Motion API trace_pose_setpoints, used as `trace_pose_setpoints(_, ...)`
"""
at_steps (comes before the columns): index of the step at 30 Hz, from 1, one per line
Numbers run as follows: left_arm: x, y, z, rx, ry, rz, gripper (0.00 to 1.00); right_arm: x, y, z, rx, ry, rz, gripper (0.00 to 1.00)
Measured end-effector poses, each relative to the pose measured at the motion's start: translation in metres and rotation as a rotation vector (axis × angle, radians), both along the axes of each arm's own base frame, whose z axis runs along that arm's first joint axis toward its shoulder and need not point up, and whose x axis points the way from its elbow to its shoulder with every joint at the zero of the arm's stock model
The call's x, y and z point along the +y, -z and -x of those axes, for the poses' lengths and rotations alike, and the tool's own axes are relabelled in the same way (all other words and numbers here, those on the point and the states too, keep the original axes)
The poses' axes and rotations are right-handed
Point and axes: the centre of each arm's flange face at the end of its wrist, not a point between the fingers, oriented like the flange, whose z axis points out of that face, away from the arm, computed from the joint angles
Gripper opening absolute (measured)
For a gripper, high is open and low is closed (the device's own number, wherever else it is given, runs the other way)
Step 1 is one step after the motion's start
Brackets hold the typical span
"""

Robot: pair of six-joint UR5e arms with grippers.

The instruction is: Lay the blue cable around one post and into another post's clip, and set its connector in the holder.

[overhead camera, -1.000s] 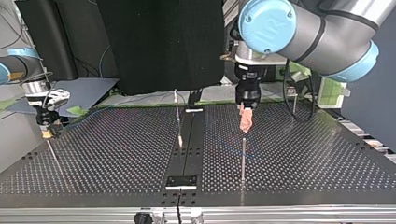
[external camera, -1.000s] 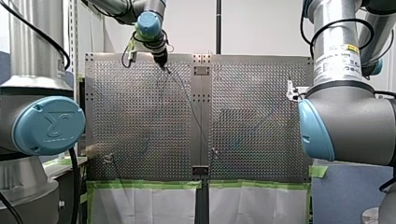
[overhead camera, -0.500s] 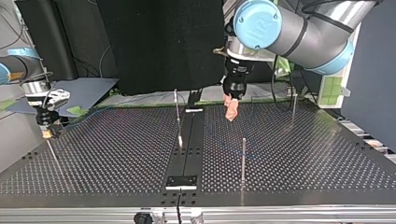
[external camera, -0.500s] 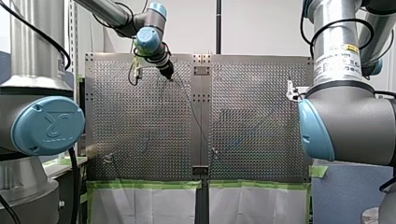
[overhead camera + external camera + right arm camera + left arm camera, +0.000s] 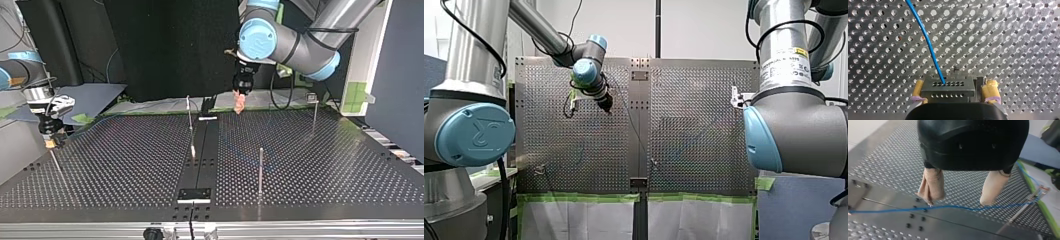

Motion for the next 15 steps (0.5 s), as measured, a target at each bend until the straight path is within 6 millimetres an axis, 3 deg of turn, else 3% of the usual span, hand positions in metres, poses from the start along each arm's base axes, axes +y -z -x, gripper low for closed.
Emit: trace_pose_setpoints(15, 0.010, 0.053, 0.022, 0.005, -0.002, -0.010, 0.99, 0.000, 0.000, 0.000, 0.000, 0.000, 0.000, 1.00)
